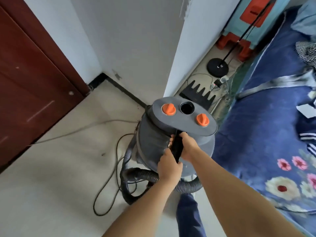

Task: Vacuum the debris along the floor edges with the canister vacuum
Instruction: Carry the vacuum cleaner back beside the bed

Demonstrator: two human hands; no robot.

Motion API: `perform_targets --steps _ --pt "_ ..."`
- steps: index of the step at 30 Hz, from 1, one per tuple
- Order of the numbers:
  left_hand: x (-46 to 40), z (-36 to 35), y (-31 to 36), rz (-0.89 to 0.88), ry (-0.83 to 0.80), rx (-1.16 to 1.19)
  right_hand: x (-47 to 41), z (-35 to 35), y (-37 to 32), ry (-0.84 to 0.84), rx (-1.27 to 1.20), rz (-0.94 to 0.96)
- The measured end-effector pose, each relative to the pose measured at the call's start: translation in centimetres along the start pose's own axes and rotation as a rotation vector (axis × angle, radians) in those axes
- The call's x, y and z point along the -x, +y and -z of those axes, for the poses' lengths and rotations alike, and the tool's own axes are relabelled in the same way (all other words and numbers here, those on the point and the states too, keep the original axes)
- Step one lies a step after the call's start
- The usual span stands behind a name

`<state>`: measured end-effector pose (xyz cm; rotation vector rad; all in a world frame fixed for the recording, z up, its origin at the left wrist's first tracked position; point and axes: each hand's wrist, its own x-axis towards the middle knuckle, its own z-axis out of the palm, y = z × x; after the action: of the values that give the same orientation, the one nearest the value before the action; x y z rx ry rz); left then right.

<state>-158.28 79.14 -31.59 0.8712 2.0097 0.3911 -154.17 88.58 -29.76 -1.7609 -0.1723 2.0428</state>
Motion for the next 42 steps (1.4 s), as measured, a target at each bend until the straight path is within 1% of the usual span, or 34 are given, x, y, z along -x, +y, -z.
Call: perform_targets --steps 4,7,11,16,19,22,25,30,33,36,39,42 --pt "0.0 -1.0 1.7 0.048 0.220 -0.041 -0.2 0.0 -0.8 -0.023 -0.067 -0.085" --pt "0.5 -2.1 2.7 0.055 0.336 -0.015 0.3 0.6 -1.3 -0.001 -0.061 -0.149" --pt "1.3 -4.9 4.0 -0.074 0.430 -0.033 1.3 2.7 -2.8 0.032 -0.074 -0.173" --pt "0.2 -7.1 7.8 -0.148 0.504 0.036 1.3 4.5 -7.3 0.098 -0.137 -0.173" --pt "-0.8 -7.6 10.4 -0.148 0.447 0.027 1.1 4.9 -10.1 0.126 -0.152 -0.171" --pt "-1.1 -7.9 11.6 -0.176 0.436 0.015 1.3 5.1 -11.7 0.135 -0.123 -0.174" --pt "-1.0 -7.7 11.7 -0.166 0.417 0.026 1.9 5.1 -12.2 0.150 -0.129 -0.194" --pt "-0.4 -6.2 11.6 -0.158 0.369 0.047 2.6 4.7 -11.8 0.124 -0.129 -0.213" --pt "-1.8 -4.5 10.3 -0.131 0.353 0.048 1.7 2.8 -11.1 0.110 -0.114 -0.196" --pt "-3.5 -2.0 7.9 -0.097 0.332 0.043 0.9 -0.4 -9.6 0.106 -0.024 -0.185" --pt "-4.3 -0.5 5.2 -0.117 0.322 0.020 0.3 -2.1 -7.2 0.107 -0.046 -0.154" --pt "-3.4 -0.1 3.0 -0.158 0.230 -0.033 0.2 -1.8 -4.5 0.134 -0.042 -0.084"
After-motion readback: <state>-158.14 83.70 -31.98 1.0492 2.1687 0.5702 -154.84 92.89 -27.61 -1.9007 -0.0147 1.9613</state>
